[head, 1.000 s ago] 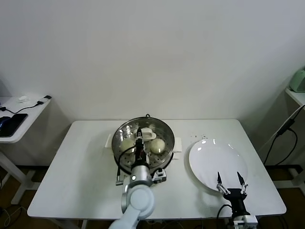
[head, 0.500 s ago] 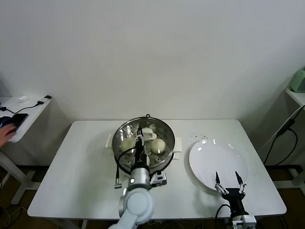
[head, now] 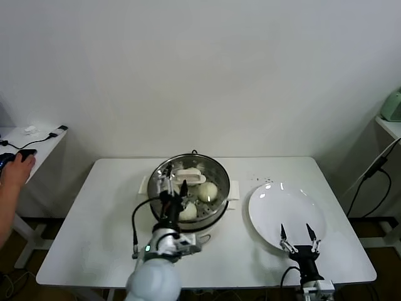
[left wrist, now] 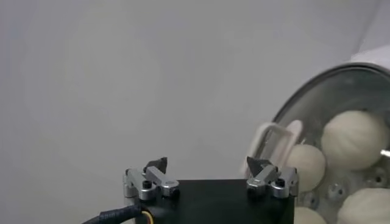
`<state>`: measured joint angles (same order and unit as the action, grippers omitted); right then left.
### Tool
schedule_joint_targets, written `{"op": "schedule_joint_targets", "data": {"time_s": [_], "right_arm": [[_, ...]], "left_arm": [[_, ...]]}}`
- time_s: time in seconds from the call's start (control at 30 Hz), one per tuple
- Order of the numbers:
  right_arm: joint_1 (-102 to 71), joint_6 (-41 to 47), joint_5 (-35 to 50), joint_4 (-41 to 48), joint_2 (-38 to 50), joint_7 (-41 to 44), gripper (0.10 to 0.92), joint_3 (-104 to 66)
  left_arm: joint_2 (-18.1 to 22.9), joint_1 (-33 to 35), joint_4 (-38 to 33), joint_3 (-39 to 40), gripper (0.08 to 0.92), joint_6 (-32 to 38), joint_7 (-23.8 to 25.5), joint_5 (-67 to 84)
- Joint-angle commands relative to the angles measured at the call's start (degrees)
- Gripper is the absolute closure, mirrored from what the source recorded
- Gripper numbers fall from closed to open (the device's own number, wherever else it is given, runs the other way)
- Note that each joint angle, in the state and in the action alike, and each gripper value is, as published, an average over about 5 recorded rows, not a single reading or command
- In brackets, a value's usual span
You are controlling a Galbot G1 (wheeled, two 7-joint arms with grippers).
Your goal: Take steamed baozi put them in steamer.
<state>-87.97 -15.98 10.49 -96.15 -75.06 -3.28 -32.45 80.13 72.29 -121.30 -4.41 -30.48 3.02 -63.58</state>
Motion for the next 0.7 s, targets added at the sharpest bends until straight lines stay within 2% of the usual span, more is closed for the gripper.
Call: {"op": "schedule_joint_targets", "data": {"time_s": [0.03,0.13,0.27,0.5,0.7], "right_arm": [[0.68,-1.29,1.45,-1.06,0.29,-0.82,0.203,-0.35],[0.82,-1.80,2.01,-0.72,0.27,-0.50,0.203,-0.27],[0.68,-2.50,3.04,-0.61,0.27,0.14,0.202,0.13],[0.70,-3.30,3.76,0.08,0.30,-0.02,0.202,0.34],[0.80,-2.81,3.84,0.96,0.41,-0.53,0.203,0.60]], "left_arm": [[-2.65,8.11,-4.60,-31.59,0.181,11.52,-9.02,68.21],[-5.61,12.27,-0.24,-38.99,0.177,18.38,-8.11,81.07],[-8.91,15.52,7.28,-41.40,0.177,27.75,-6.94,88.10],[-9.26,14.53,19.93,-37.96,0.177,35.97,-3.65,88.70],[-7.85,13.74,25.09,-33.92,0.177,39.05,-2.01,85.11]]}}
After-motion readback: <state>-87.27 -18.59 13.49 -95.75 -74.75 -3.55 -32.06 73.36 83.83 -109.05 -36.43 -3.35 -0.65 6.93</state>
